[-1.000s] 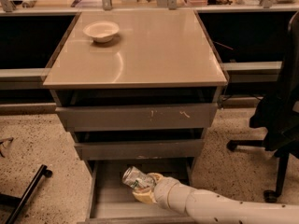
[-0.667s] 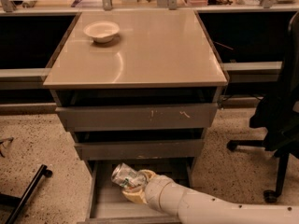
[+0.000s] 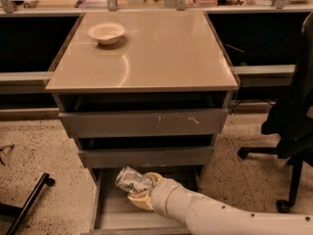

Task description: Pick 7up can from bottom drawer and place on counter

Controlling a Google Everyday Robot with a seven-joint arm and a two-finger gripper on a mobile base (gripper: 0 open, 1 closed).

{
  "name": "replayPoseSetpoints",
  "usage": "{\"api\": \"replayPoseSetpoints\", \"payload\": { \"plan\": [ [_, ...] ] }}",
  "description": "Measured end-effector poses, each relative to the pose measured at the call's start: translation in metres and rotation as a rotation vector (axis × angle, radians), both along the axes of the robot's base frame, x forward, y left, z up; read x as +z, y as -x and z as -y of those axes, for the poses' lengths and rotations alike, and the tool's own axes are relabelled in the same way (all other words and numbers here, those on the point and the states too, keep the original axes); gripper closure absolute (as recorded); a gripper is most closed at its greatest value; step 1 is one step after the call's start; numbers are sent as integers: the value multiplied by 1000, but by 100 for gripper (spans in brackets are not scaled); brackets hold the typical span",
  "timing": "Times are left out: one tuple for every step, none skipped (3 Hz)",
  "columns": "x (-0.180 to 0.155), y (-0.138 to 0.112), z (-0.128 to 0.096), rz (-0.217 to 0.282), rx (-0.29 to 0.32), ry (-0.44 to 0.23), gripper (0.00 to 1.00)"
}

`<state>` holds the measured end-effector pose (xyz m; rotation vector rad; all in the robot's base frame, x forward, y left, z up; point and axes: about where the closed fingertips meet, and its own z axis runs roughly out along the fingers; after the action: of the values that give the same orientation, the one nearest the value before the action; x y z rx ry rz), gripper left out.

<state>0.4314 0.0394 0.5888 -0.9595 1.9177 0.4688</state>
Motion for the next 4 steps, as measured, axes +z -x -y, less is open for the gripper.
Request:
{"api": "replayPoseSetpoints", "payload": {
  "plan": [
    [25, -6, 3, 49, -18, -9, 100],
    [100, -36, 12, 171, -52, -18, 100],
    [172, -93, 31, 323, -131, -25, 100],
    [172, -93, 31, 323, -131, -25, 100]
  ]
}}
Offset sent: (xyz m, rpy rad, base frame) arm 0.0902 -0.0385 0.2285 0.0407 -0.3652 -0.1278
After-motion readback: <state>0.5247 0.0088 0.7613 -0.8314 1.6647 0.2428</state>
